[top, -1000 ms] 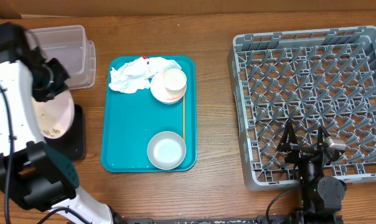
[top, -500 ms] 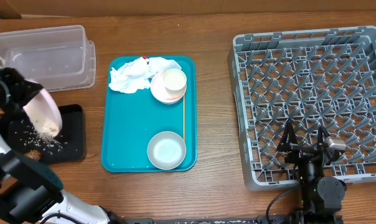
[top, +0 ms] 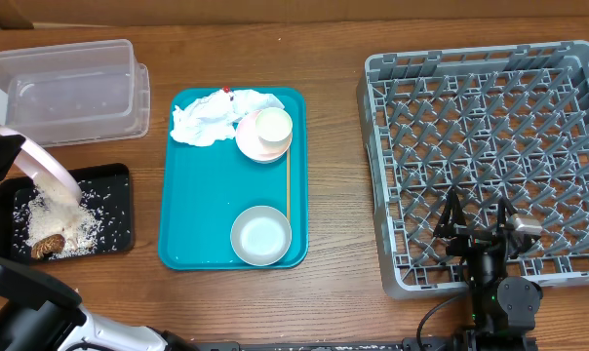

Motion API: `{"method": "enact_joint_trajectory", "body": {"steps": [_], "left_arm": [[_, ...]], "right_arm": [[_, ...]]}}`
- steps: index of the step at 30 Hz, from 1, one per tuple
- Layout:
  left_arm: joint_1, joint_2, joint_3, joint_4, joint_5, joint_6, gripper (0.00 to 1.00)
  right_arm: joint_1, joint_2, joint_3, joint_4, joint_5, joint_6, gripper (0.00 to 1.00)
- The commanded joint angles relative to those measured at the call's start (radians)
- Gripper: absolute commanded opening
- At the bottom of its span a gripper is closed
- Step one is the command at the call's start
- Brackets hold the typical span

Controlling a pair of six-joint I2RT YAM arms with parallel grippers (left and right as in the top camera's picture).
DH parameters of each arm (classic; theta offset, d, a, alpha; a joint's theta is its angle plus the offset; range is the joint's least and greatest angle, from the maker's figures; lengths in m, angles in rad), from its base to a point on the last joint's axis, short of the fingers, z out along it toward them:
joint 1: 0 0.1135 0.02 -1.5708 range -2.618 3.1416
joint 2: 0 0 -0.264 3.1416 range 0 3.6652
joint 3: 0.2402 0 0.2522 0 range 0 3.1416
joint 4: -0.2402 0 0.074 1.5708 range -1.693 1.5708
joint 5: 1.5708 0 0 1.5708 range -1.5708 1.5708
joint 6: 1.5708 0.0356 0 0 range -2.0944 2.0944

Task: Sort waste into correct bins and load items into the dishwasher
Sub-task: 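Lift the plate over the black tray and tip the rice off, then return the emptied plate to the teal tray and release it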

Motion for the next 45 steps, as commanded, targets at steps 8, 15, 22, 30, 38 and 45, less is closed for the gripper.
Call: {"method": "enact_joint_trajectory", "body": {"steps": [8, 15, 22, 30, 38, 45], "left_arm": [[0.008, 0.004, 0.014, -0.020, 0.181, 0.101, 0.04], [0.015, 0.005, 0.014, -0.031, 0.139, 0.099, 0.04], [0.018, 0.005, 0.013, -0.044, 0.138, 0.210, 0.04], [0.020, 0.003, 0.013, -0.180, 0.190, 0.249, 0.04], [-0.019, -0.004, 0.014, -0.378, 0.301, 0.502, 0.04], [-0.261, -0.108, 0.013, -0.377, 0.114, 0.445, 0.04]], "right_arm": [[-0.002, -0.010, -0.011, 0.007, -0.002, -0.004, 1.00], [-0.002, -0.010, -0.011, 0.007, -0.002, -0.004, 1.00], [-0.002, -0.010, -0.011, 0.007, -0.002, -0.004, 1.00], [-0.002, -0.010, -0.011, 0.007, -0.002, -0.004, 1.00], [-0.002, -0.010, -0.011, 0.007, -0.002, -0.004, 1.00], [-0.002, -0.010, -0.011, 0.007, -0.002, -0.004, 1.00]]}}
